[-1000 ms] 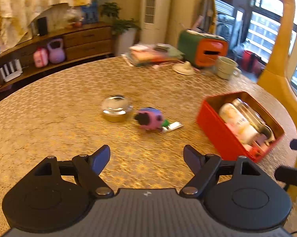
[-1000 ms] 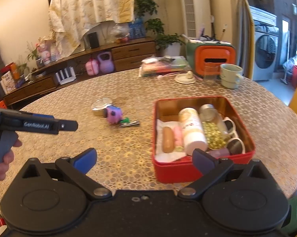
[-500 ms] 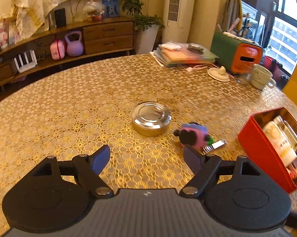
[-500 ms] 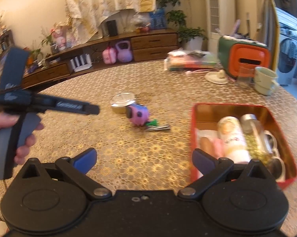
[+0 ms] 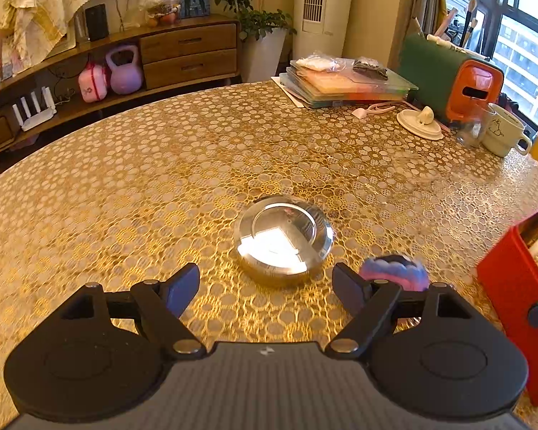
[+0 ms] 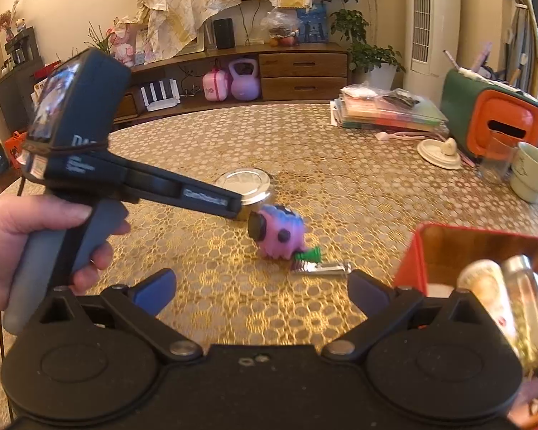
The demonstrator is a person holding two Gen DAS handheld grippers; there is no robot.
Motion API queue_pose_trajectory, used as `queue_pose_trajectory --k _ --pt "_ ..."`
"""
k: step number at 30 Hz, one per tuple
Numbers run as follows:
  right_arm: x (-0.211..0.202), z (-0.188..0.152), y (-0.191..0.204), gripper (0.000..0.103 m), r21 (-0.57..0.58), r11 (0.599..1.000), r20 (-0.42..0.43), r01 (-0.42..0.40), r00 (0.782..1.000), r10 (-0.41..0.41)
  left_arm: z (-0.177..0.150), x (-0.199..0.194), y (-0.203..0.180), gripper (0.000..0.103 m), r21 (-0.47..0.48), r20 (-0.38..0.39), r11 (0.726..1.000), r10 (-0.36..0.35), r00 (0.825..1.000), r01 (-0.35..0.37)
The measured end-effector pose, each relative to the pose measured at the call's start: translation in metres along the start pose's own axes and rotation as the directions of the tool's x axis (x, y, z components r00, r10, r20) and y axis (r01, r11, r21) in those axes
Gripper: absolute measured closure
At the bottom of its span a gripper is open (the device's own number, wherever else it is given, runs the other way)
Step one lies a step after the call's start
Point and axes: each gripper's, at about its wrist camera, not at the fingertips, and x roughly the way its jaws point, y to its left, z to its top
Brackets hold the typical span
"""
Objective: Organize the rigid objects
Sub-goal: 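Grasp the silver round tin with the left tool while the right tool grasps the pink-purple toy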
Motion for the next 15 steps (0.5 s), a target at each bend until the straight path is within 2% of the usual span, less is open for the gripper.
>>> queue_pose_trajectory --k 5,15 --pt "0.025 0.008 0.000 0.004 -0.023 1.000 -0.016 0.015 1.000 -0.016 0.007 0.022 0.001 0.022 0.002 -0.018 1.000 0.000 1.000 0.000" --pt "0.064 0.020 -0.004 0.010 -0.051 0.997 -0.028 0.053 0.998 -0.055 0.015 0.044 -0.001 0.021 -0.005 -0.029 0.999 -0.049 0.998 0.049"
